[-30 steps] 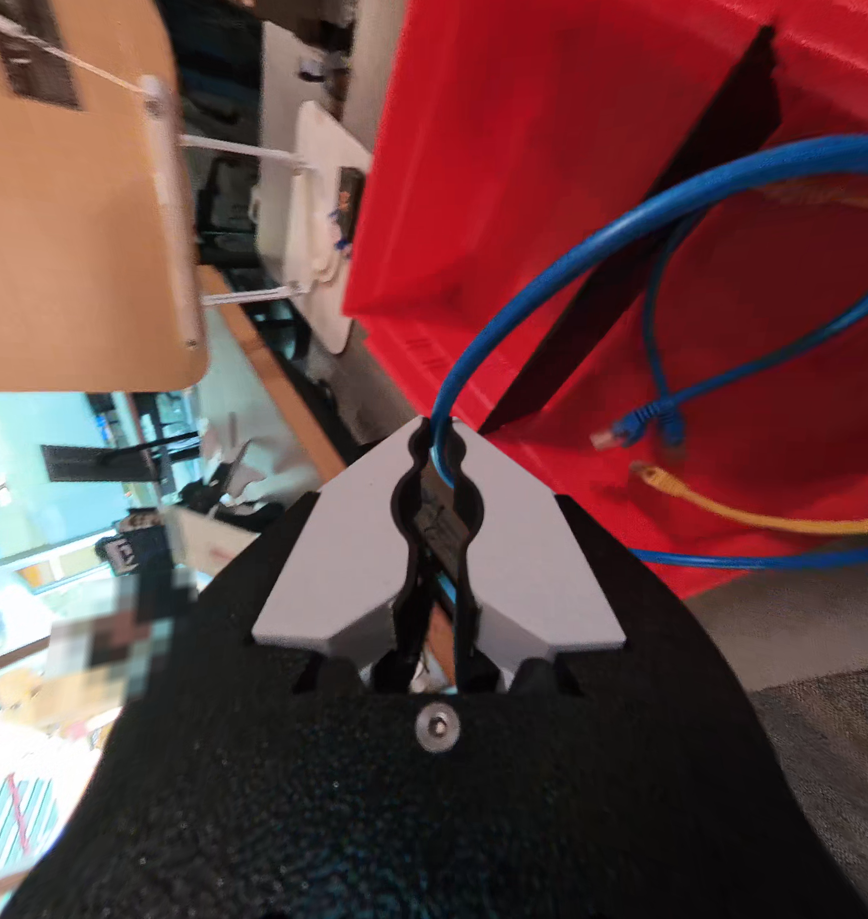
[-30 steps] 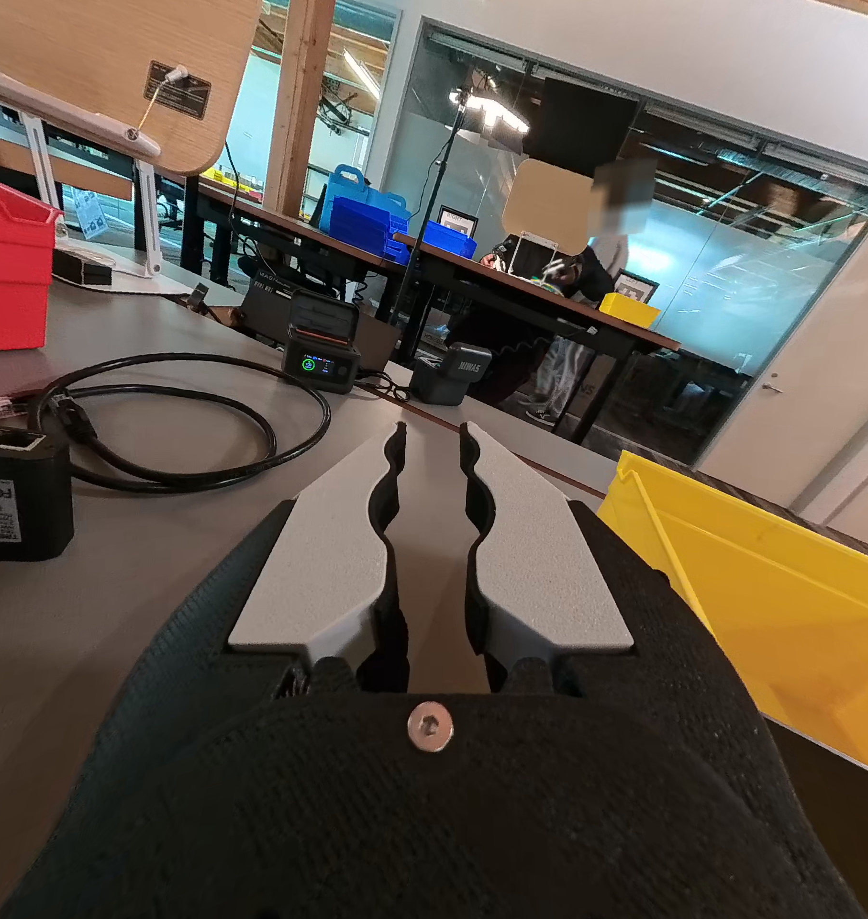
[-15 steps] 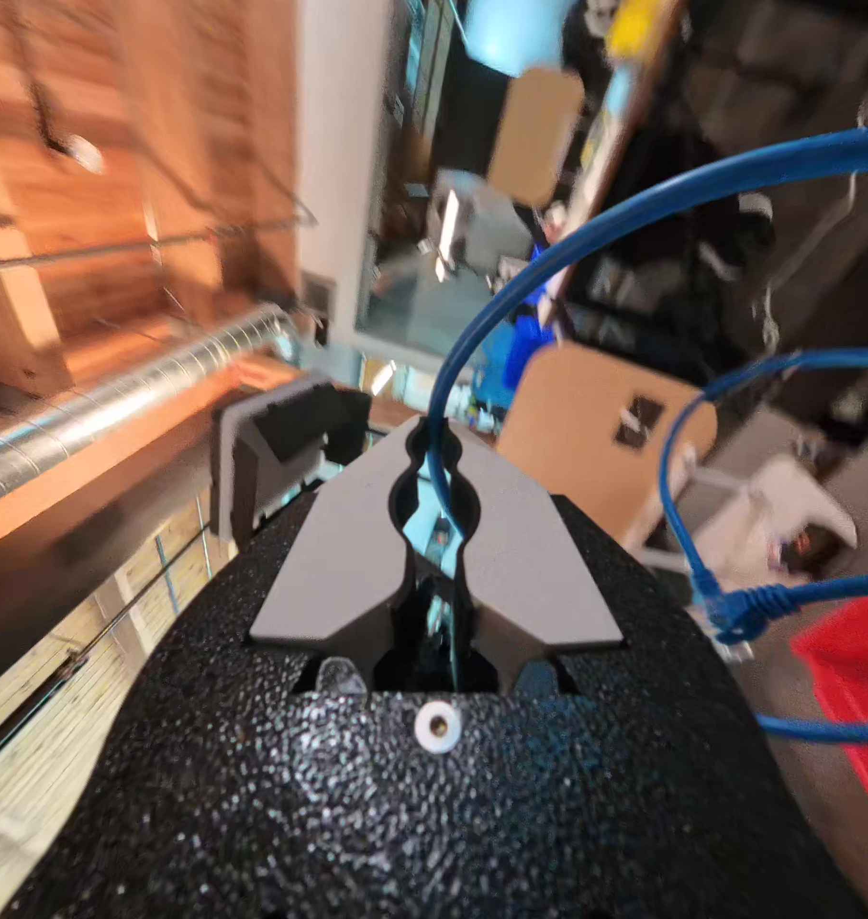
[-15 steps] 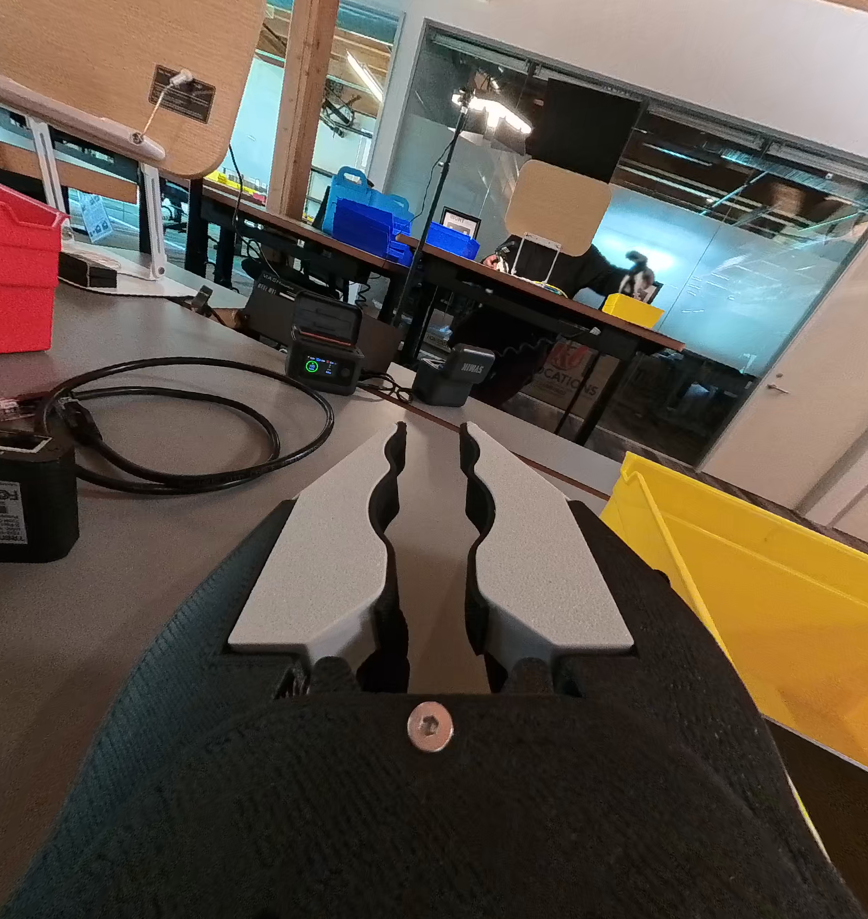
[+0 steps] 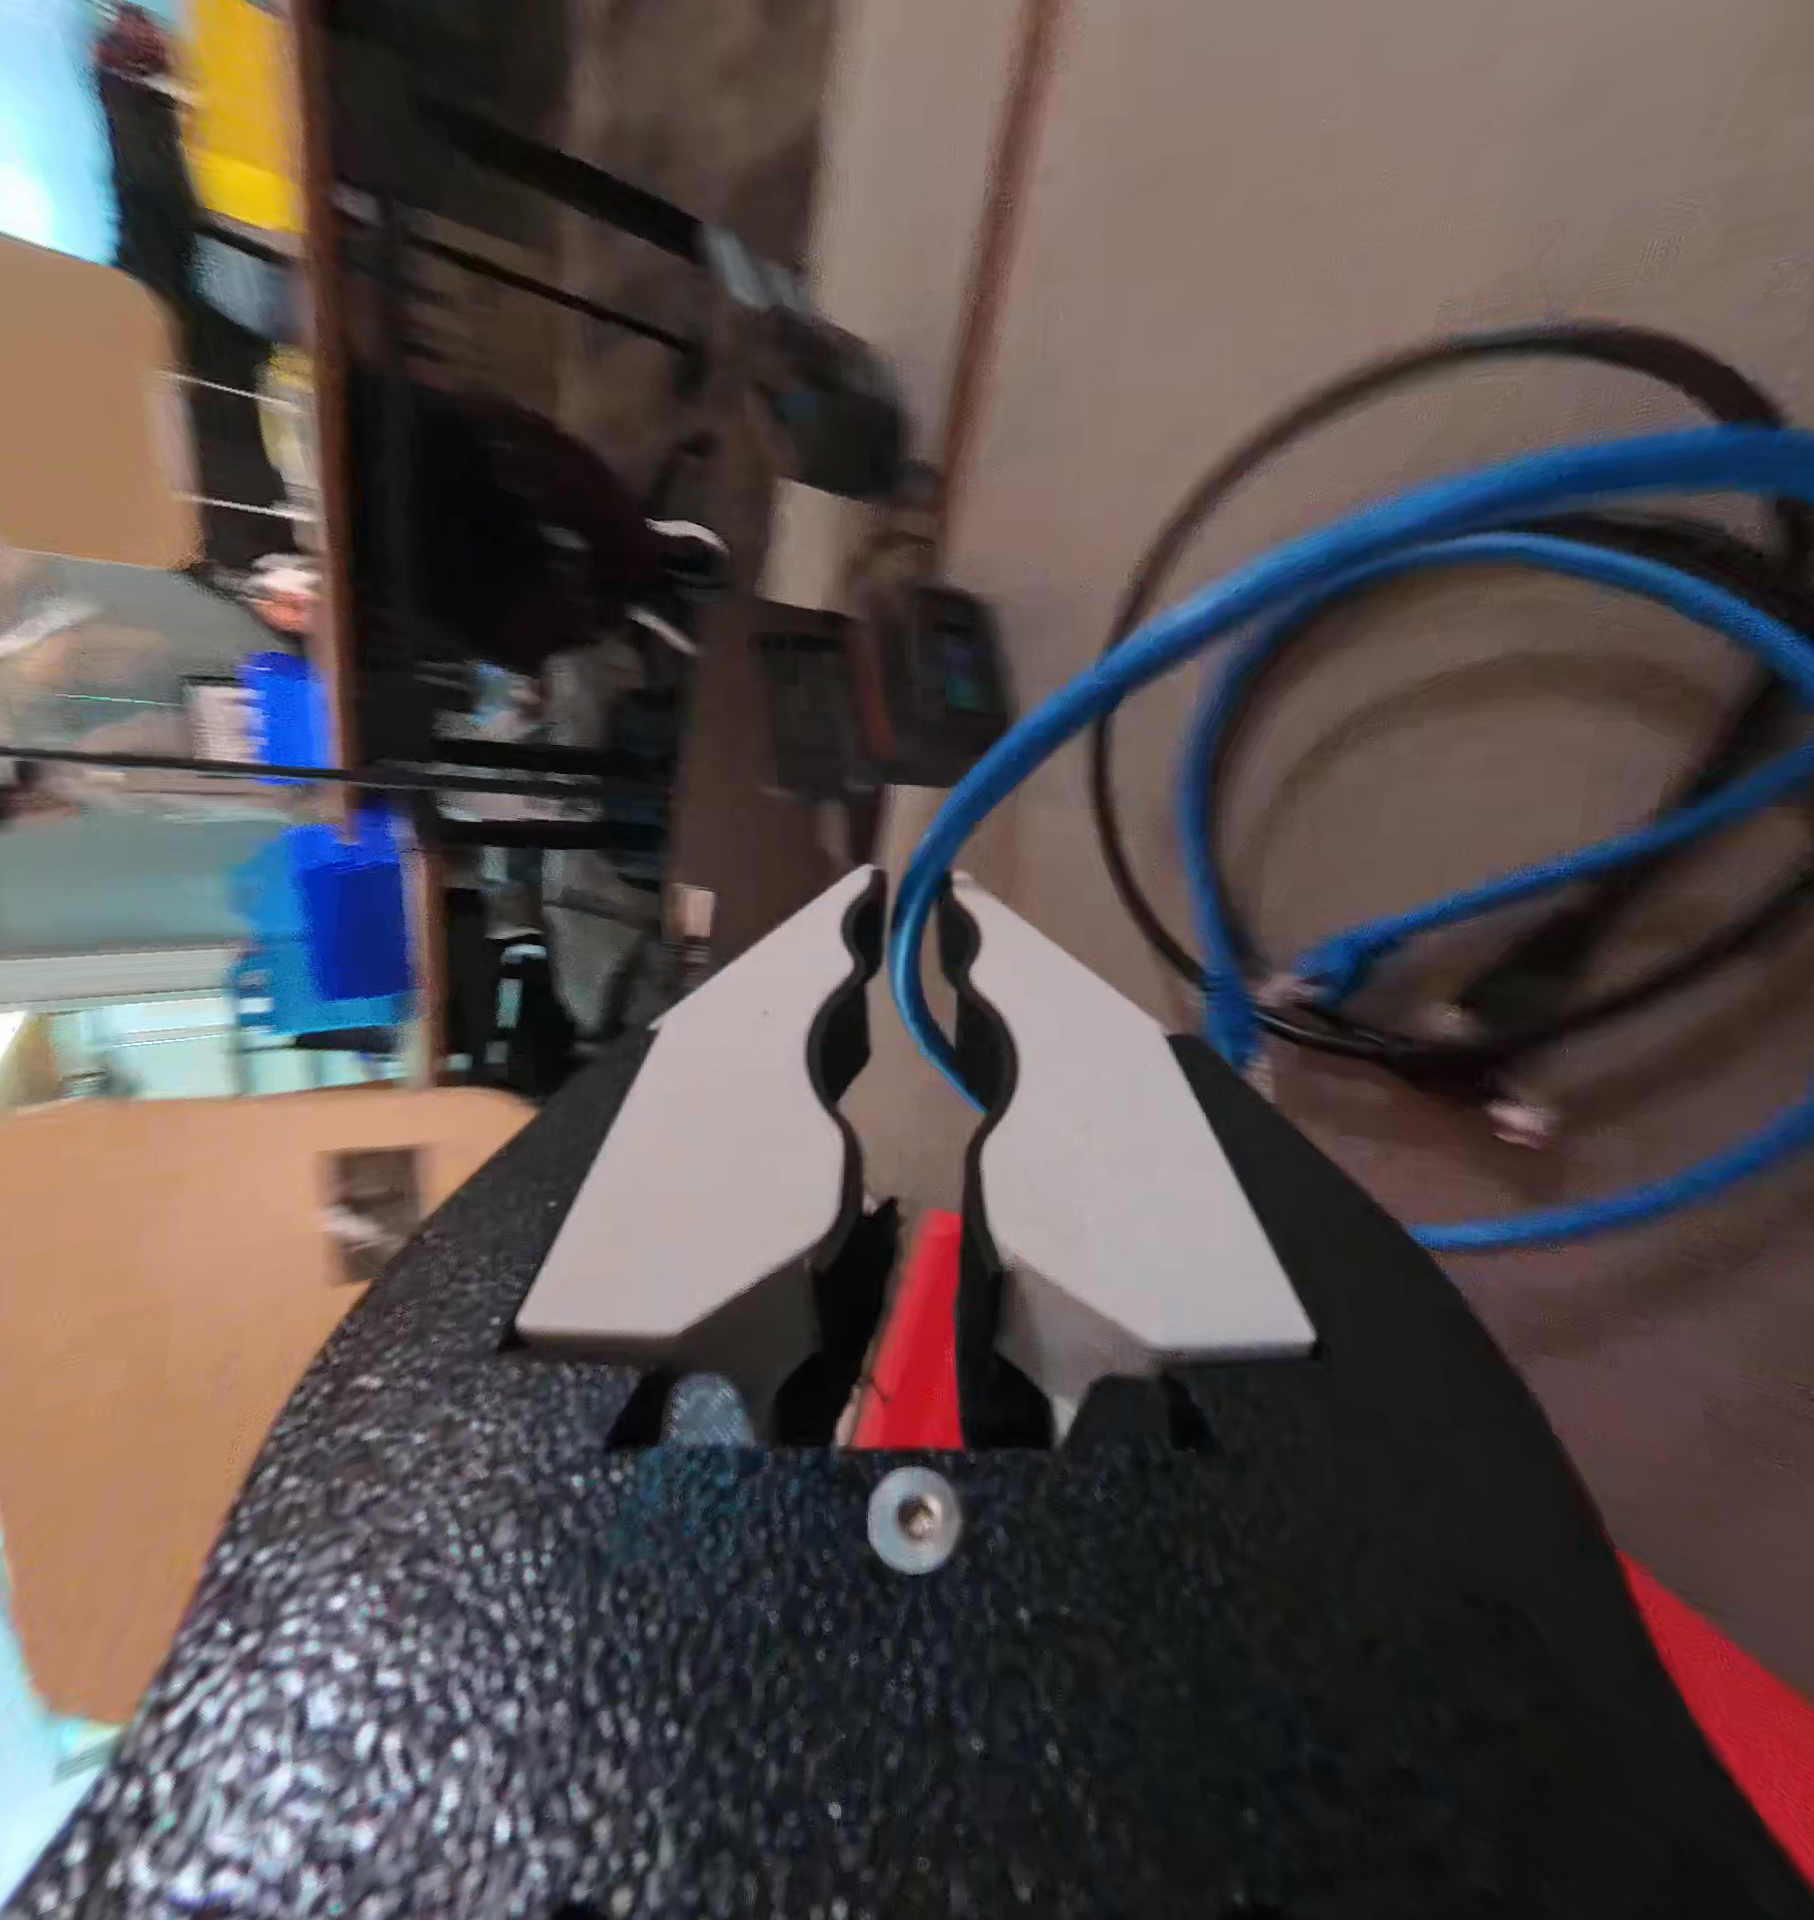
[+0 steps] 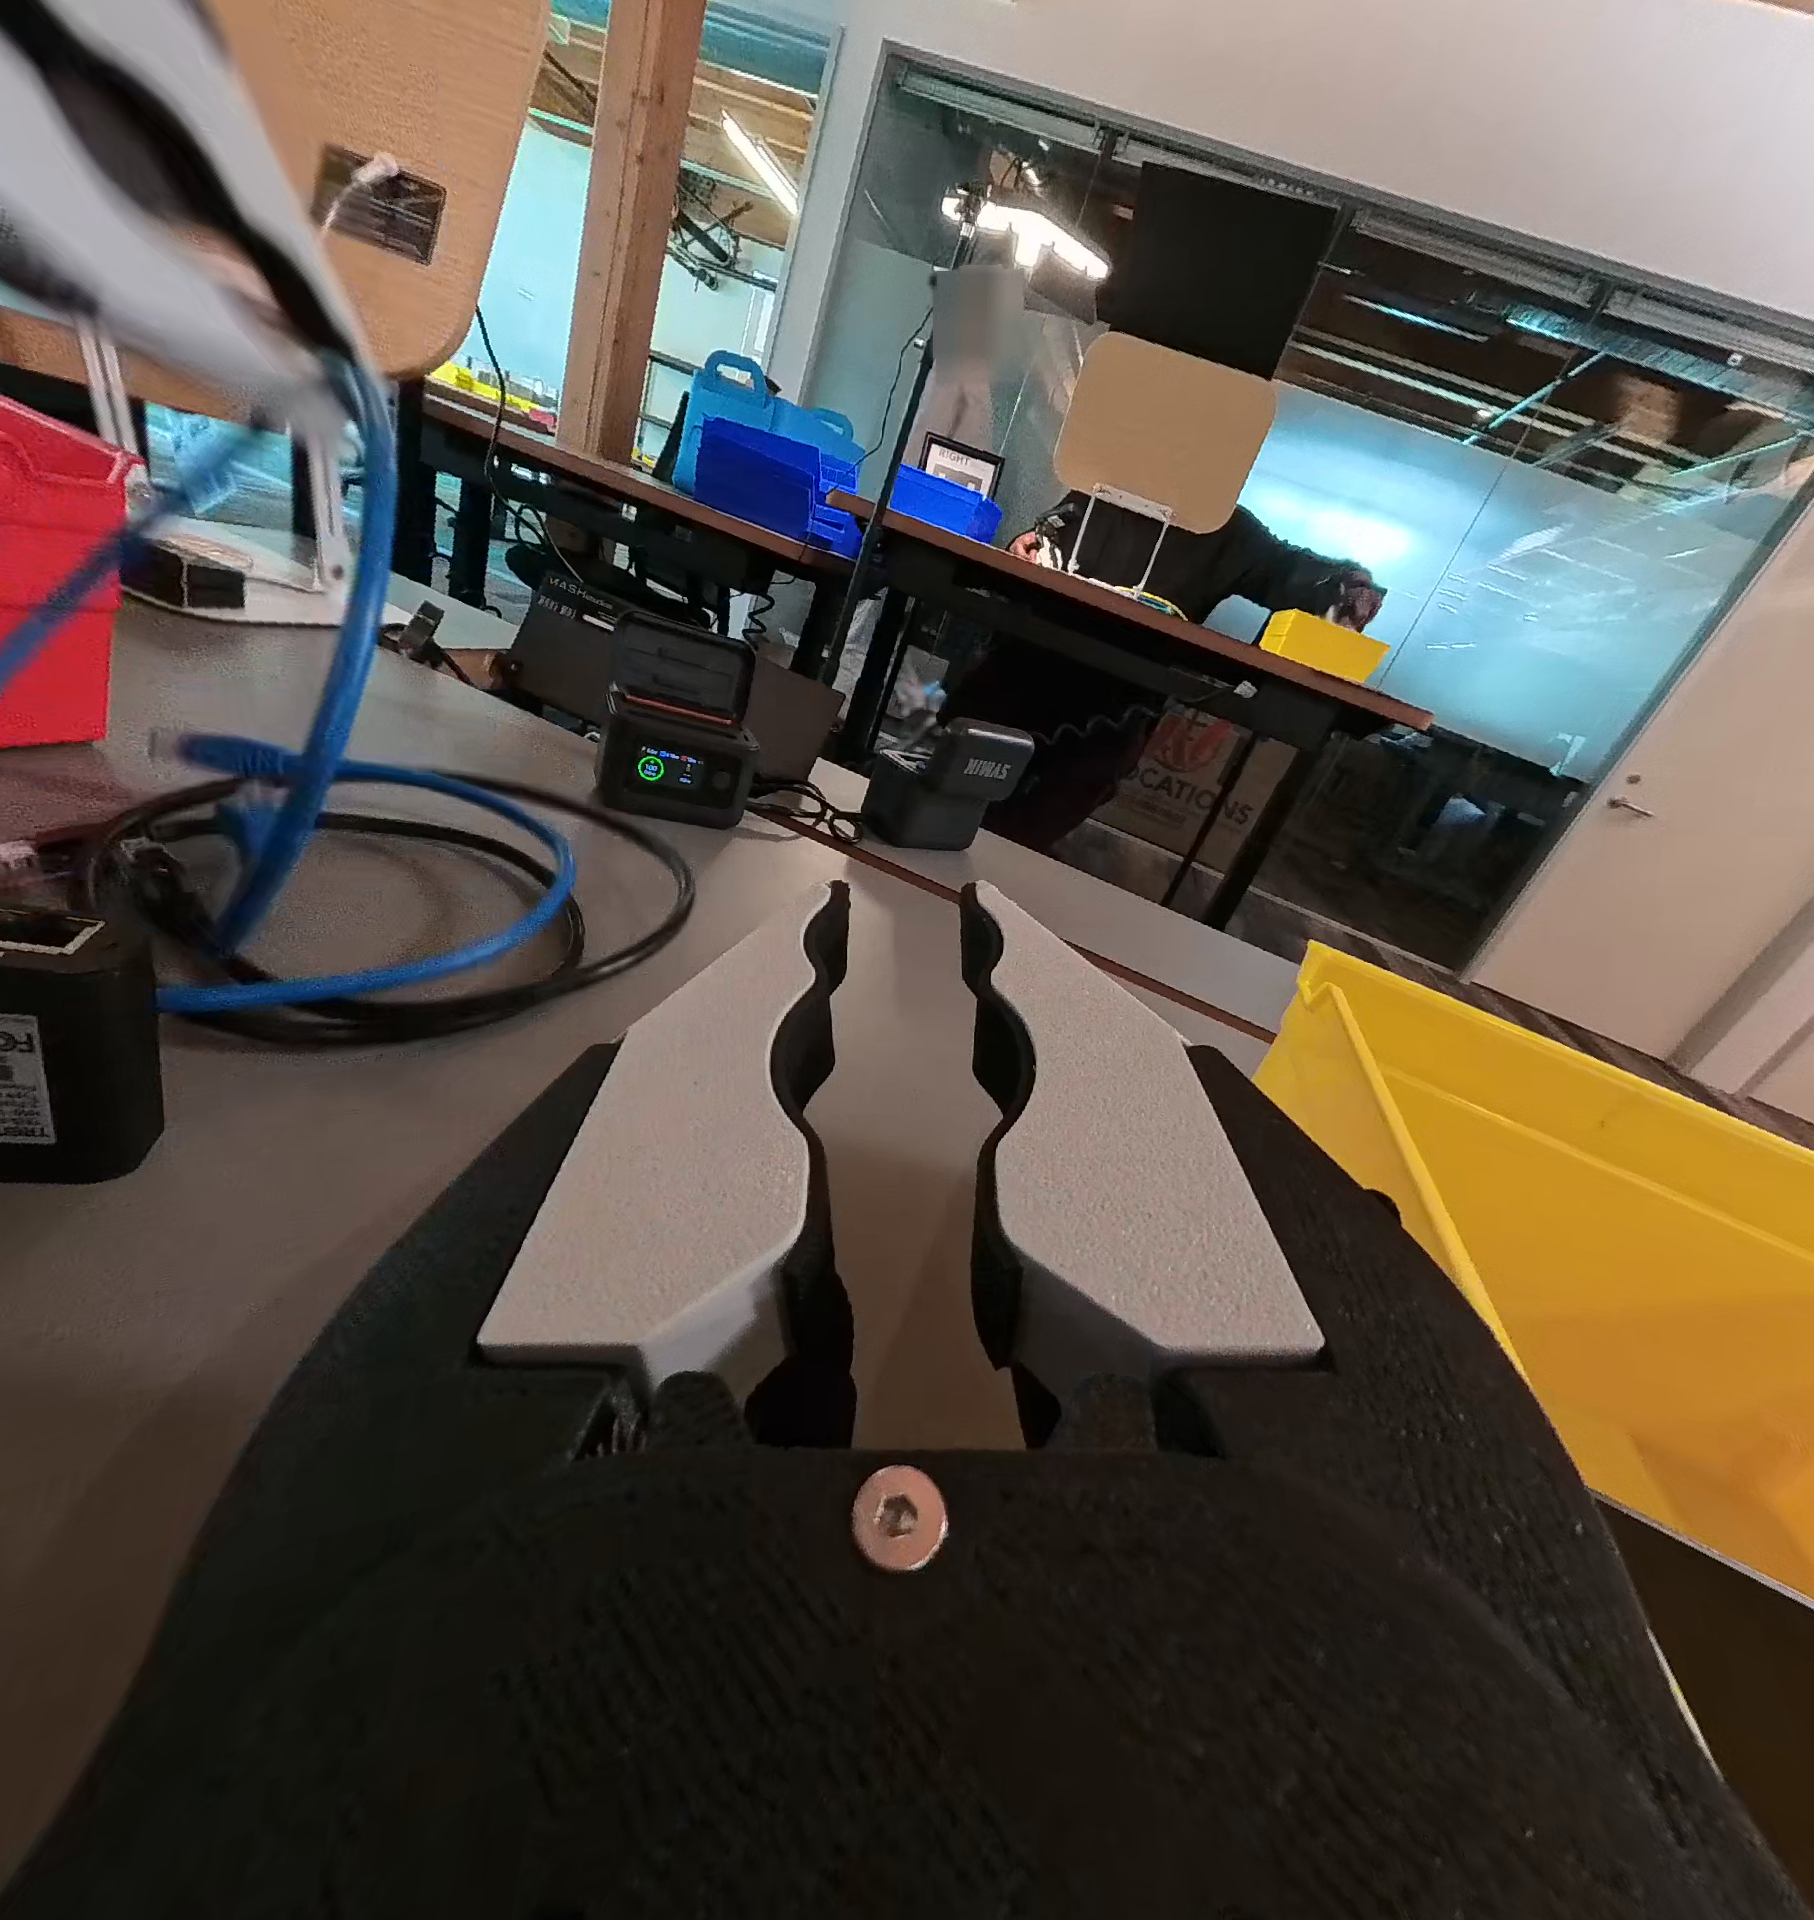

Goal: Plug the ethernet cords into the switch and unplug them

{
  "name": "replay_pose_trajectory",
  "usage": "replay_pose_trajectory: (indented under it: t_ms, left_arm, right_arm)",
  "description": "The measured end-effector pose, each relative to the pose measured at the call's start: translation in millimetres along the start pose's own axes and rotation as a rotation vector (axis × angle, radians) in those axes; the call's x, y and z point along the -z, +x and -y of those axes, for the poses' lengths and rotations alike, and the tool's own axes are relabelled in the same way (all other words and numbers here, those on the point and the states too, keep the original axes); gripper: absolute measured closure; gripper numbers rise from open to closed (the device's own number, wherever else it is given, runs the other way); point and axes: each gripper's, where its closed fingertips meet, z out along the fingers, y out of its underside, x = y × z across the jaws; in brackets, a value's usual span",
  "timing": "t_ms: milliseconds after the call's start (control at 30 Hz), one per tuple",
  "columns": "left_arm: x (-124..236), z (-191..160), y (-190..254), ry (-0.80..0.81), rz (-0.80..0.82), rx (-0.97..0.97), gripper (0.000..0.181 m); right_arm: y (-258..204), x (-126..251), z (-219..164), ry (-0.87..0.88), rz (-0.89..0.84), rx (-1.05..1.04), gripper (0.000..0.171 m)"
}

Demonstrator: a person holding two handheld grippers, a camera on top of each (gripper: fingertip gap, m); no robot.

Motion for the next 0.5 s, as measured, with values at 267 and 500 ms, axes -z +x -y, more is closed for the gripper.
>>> replay_pose_trajectory:
  t_ms: [267,500]
  left_arm:
    - [29.2,-43.0,27.9,-0.123,-0.238,0.224,0.098]
    - [138.5,-101.0,42.4,-0.114,-0.597,0.231,0.1]
  right_arm:
    - [-0.5,0.2,0.6,0.005,0.001,0.001,0.151]
    - [-1.5,0.6,1.0,0.006,0.001,0.004,0.151]
